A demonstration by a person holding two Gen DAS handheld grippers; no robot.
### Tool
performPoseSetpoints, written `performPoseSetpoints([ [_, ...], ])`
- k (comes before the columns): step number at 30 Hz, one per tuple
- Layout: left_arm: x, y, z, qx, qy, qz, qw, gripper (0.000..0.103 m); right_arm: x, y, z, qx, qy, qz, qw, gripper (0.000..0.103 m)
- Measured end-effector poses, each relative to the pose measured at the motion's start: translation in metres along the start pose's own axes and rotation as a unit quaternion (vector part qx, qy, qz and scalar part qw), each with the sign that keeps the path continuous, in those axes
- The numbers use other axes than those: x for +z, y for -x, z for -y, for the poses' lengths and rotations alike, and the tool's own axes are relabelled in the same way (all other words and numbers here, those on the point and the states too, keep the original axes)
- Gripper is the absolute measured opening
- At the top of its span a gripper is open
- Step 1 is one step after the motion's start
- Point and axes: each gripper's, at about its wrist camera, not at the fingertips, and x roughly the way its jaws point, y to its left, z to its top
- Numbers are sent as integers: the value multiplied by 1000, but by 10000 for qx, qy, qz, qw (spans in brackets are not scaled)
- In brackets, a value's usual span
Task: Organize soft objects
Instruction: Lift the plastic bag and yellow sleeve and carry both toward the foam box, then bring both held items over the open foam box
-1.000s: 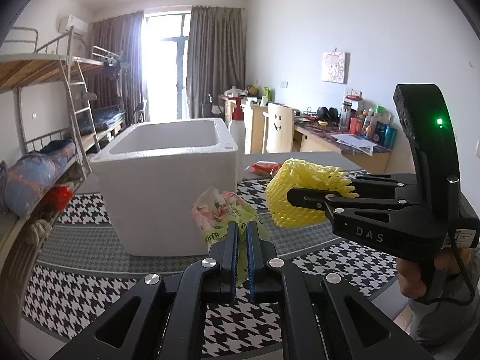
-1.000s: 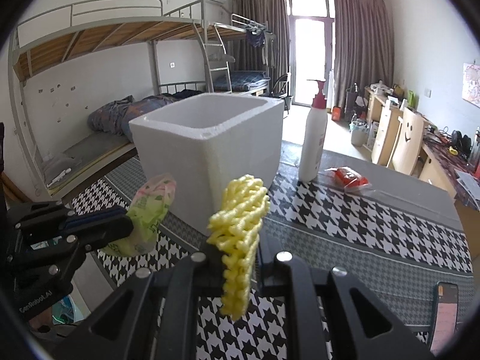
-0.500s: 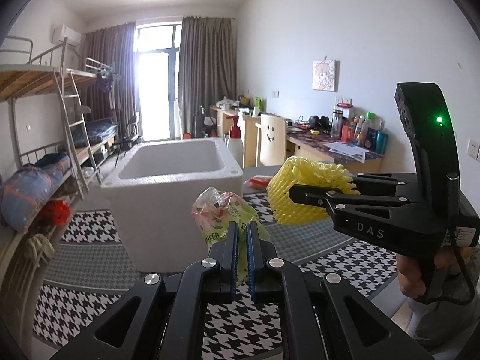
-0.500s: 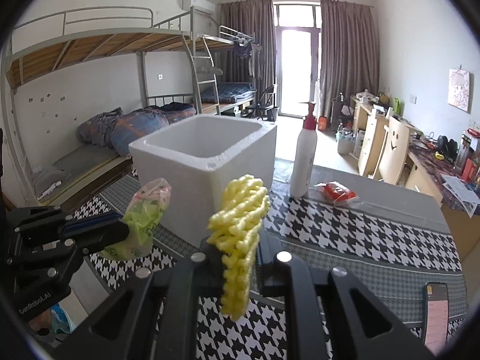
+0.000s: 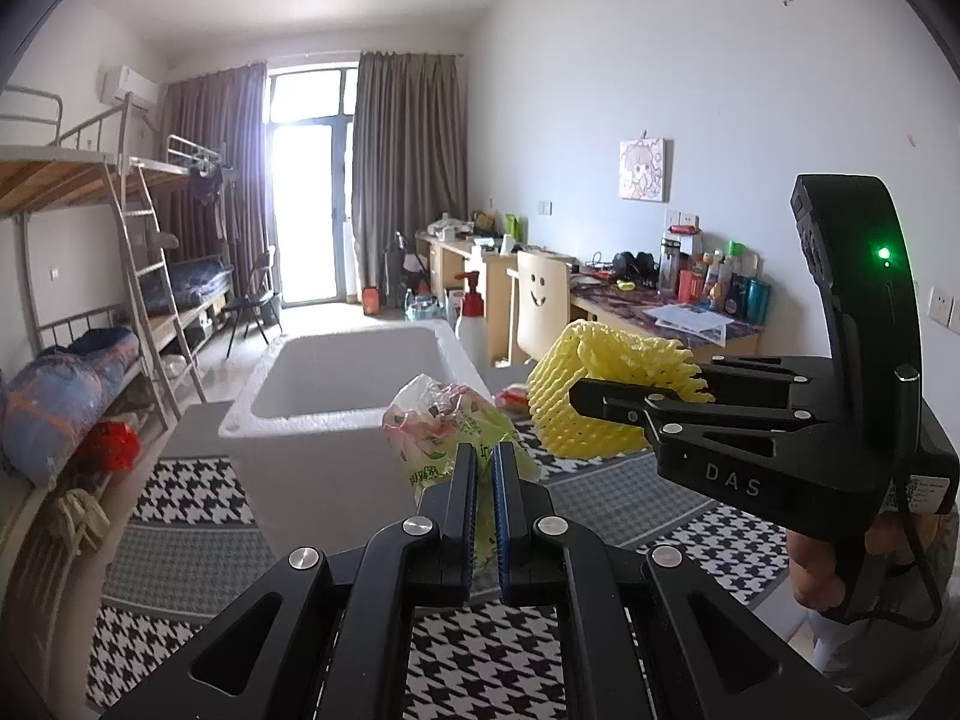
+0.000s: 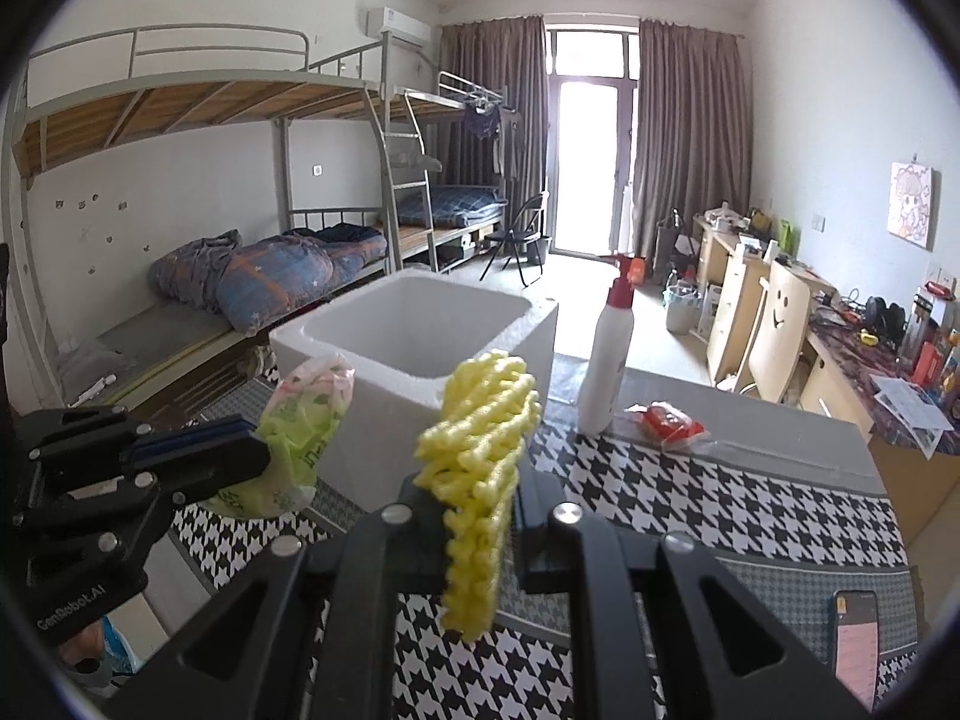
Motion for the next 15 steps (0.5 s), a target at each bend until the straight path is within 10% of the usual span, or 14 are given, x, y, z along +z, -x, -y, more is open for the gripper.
performPoseSetpoints([
  [15,23,-6,-20,183,-4,224,9996,6,23,-5,0,15,-31,108,9999,18],
])
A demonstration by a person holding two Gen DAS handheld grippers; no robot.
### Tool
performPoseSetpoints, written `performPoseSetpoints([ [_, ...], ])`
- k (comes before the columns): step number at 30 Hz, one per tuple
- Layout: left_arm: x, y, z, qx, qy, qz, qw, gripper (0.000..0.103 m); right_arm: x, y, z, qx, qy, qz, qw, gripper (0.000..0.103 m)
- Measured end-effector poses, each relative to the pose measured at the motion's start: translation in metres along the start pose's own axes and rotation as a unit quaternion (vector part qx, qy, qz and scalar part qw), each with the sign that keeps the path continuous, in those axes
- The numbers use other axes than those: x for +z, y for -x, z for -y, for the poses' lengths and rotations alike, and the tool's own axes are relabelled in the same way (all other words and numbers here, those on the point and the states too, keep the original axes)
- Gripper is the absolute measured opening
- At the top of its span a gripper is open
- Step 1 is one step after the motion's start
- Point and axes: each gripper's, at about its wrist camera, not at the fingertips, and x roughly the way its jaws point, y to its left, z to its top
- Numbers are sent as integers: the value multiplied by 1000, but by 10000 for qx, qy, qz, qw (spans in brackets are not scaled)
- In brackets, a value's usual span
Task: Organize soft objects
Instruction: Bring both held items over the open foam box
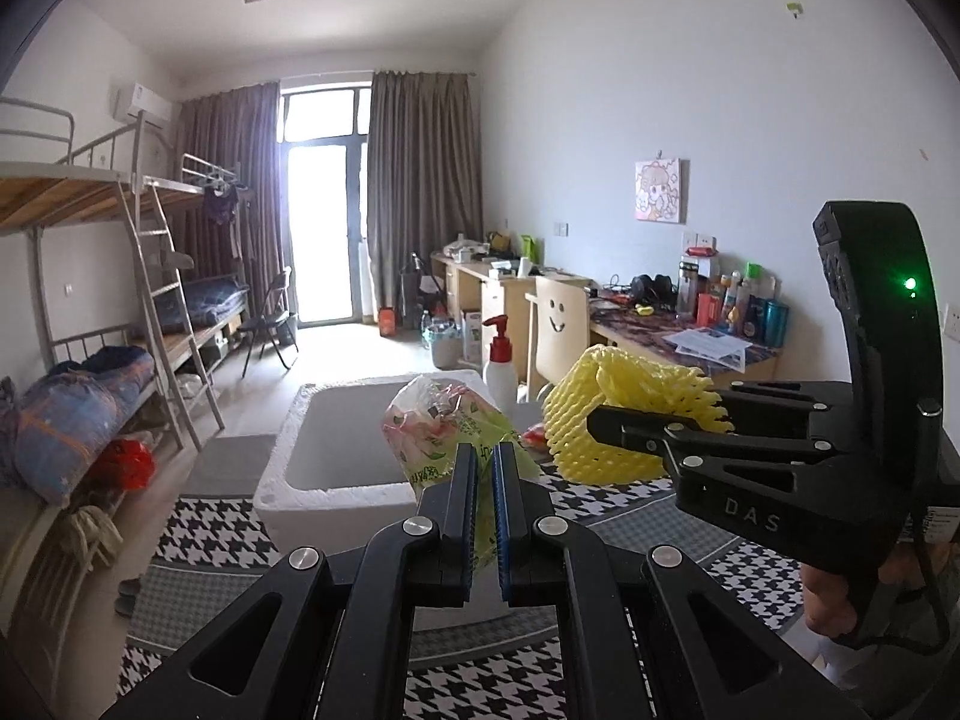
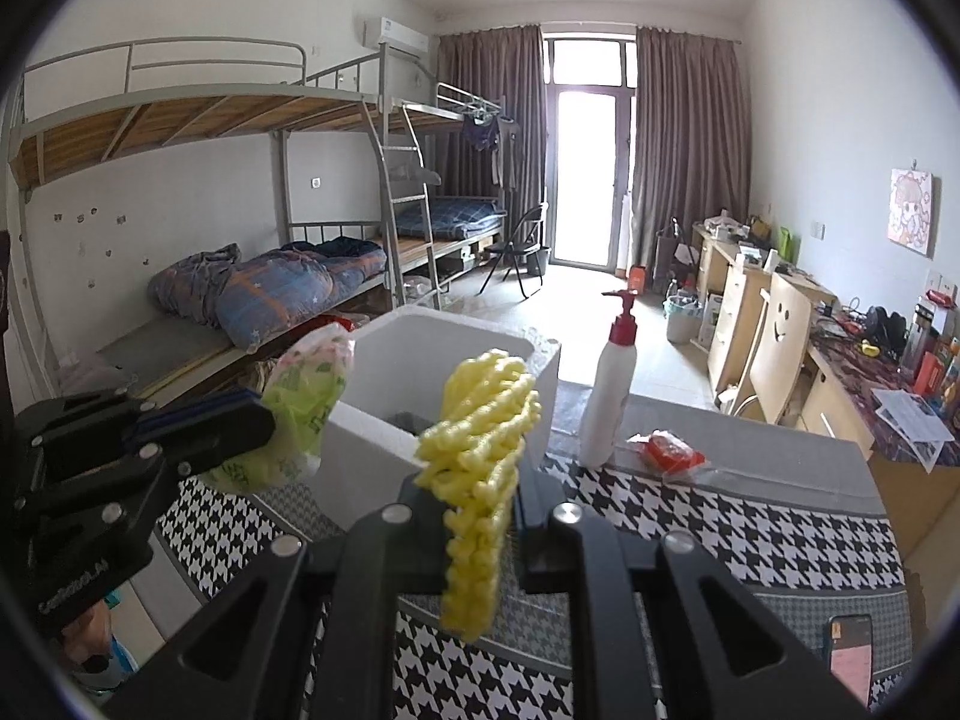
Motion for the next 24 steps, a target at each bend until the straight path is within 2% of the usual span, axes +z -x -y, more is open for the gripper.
performPoseSetpoints([
  [24,13,-13,-33,469,29,84,9989,6,24,-23,-8,6,-81,-11,10000,18],
])
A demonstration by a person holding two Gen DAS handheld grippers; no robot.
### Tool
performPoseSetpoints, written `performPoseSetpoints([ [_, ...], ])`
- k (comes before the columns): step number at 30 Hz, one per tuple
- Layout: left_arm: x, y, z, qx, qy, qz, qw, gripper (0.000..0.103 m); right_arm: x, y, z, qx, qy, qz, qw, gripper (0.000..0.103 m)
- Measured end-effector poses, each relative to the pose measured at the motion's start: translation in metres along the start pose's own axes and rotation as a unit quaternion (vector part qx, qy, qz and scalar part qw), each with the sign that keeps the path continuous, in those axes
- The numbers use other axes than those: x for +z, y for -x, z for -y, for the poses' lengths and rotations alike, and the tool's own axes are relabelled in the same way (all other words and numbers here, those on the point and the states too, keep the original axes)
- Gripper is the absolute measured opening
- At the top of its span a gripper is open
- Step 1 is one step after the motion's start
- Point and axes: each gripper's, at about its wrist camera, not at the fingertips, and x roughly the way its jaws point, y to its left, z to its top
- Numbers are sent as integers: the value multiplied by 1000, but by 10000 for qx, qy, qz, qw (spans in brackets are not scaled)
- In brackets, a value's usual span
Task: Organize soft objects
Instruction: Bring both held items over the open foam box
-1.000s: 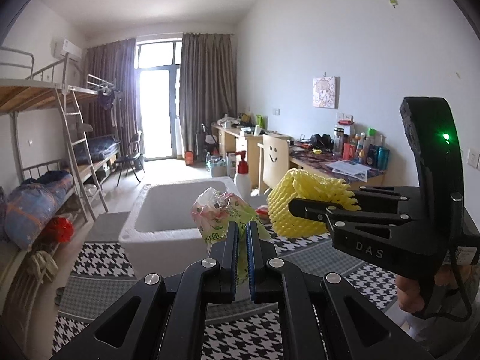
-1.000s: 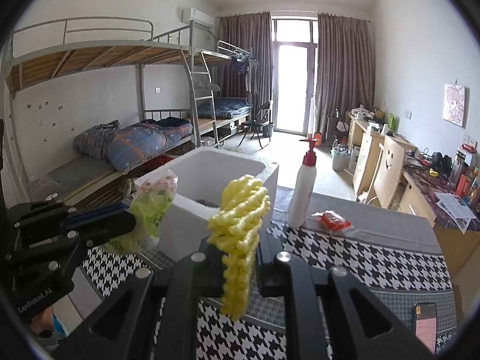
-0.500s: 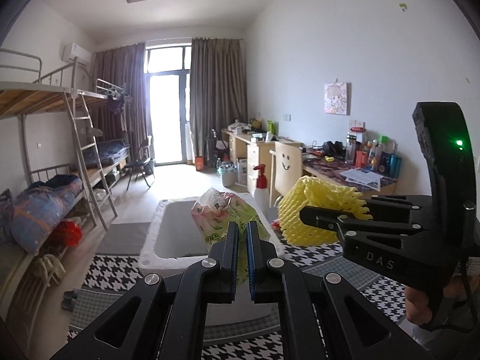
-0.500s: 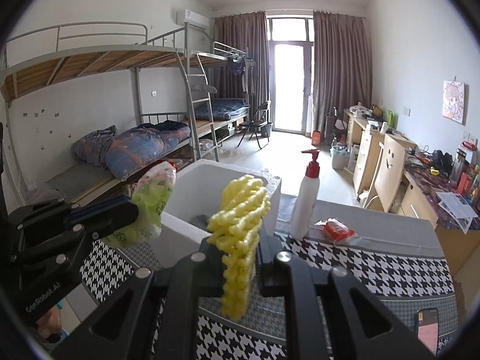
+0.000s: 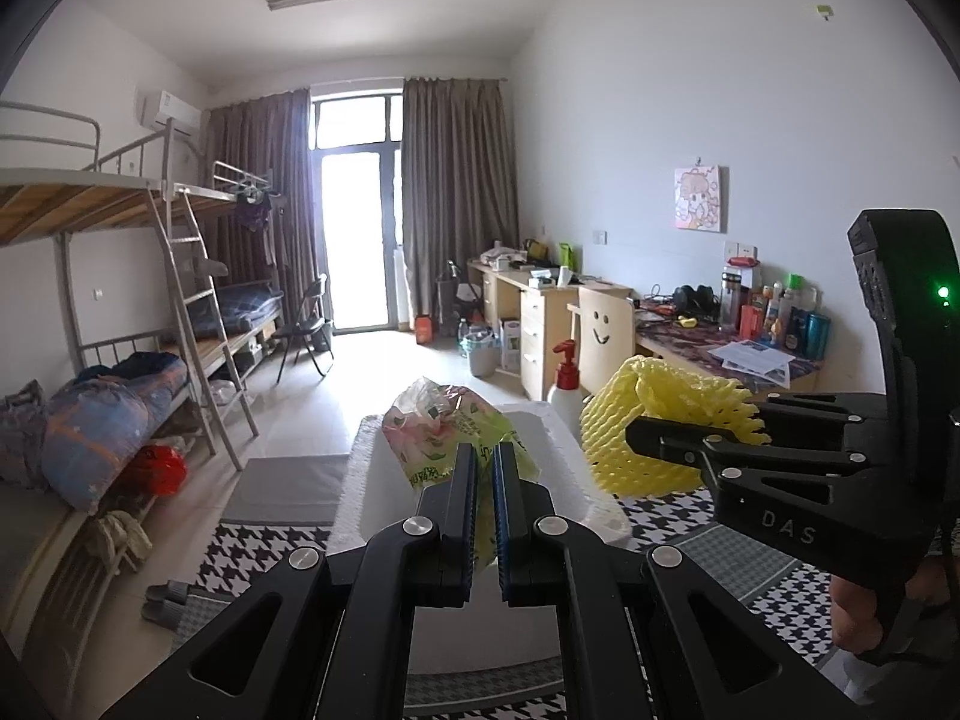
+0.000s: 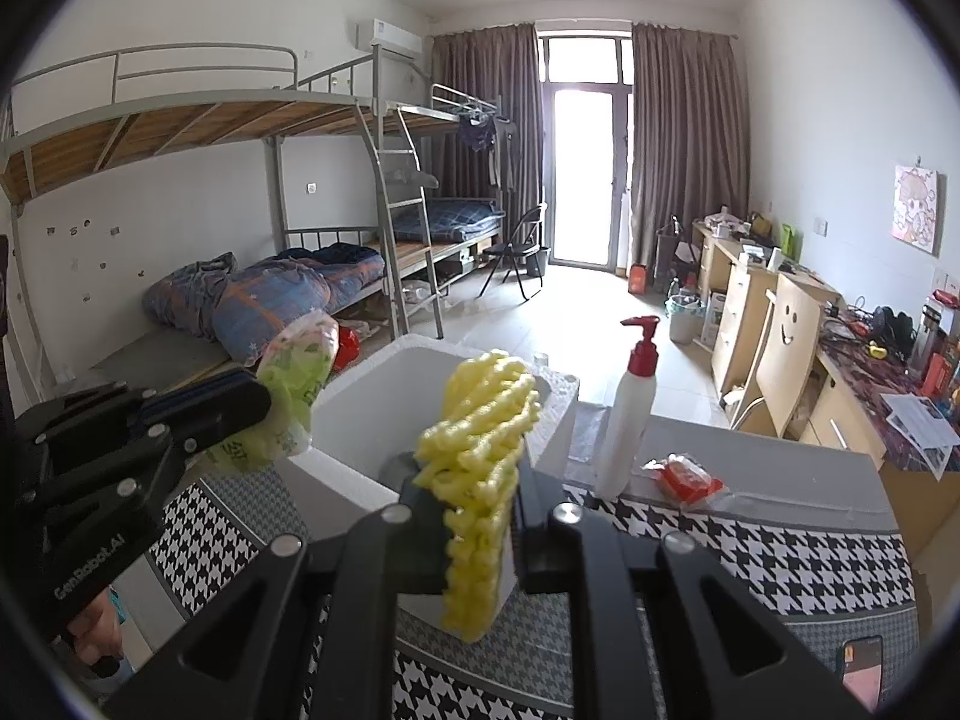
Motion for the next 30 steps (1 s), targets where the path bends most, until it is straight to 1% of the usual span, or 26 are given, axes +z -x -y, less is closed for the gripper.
performPoseSetpoints([
  [10,-1,1,-13,217,118,31,9997,6,7,-11,-9,98,97,-45,9999,18],
  [18,-3,9,-27,562,189,73,9982,6,15,-27,-21,205,265,-123,9994,18],
  [30,-10,15,-49,865,338,45,9957,6,21,-48,-34,333,342,-245,9986,18],
])
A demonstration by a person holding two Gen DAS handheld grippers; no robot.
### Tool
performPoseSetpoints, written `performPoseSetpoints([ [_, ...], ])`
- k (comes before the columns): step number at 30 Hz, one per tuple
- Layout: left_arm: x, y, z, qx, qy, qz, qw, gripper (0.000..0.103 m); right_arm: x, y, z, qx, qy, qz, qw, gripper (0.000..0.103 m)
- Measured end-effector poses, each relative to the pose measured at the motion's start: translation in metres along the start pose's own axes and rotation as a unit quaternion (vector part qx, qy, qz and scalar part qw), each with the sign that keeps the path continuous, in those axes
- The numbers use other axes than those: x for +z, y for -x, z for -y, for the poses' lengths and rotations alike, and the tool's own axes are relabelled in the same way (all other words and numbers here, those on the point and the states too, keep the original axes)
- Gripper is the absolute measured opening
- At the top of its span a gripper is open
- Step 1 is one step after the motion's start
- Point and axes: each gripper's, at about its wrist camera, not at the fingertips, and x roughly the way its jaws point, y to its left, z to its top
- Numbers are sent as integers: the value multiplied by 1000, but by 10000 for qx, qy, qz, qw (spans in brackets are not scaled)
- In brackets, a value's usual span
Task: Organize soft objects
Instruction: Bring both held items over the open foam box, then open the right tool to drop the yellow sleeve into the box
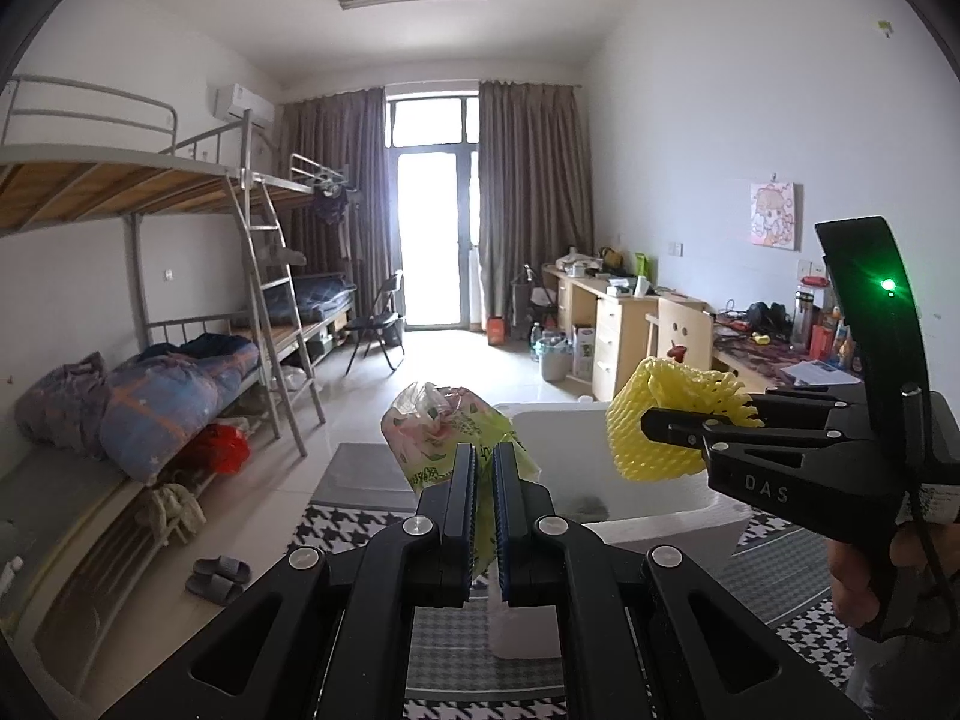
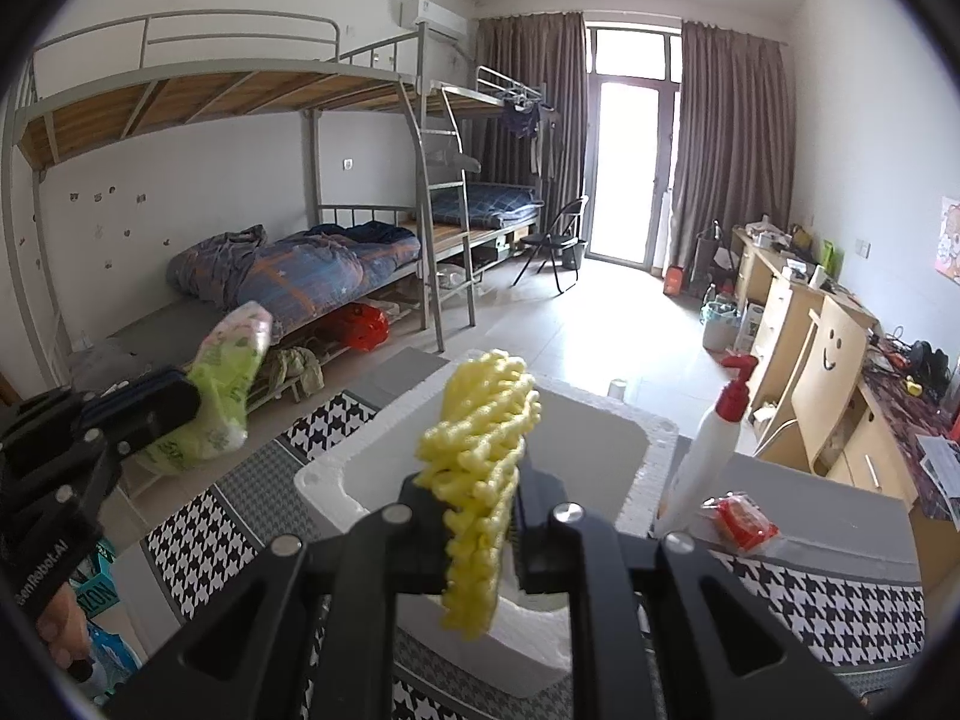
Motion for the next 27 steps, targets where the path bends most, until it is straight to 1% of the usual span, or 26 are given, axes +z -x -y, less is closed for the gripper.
performPoseSetpoints([
  [10,-5,-3,-17,156,161,-59,9997,6,5,-22,-1,20,17,-214,9998,18],
  [17,-7,-3,-18,206,182,-110,9996,6,6,-33,0,-57,-1,-359,9993,19],
  [19,-7,-3,-19,215,200,-105,9995,6,6,-37,-2,-118,52,-454,9989,30],
  [20,-8,-2,-19,214,215,-101,9995,6,6,-38,-3,-136,58,-454,9989,45],
  [21,-8,-2,-19,217,223,-100,9995,6,6,-39,-3,-137,57,-439,9989,62],
  [22,-8,-2,-21,219,228,-101,9994,6,6,-38,-3,-131,50,-401,9991,68],
  [23,-8,-2,-22,222,241,-104,9994,6,6,-36,-3,-125,25,-357,9993,74],
  [27,-8,-3,-23,221,259,-125,9993,6,7,-35,-3,-95,39,-340,9994,75],
])
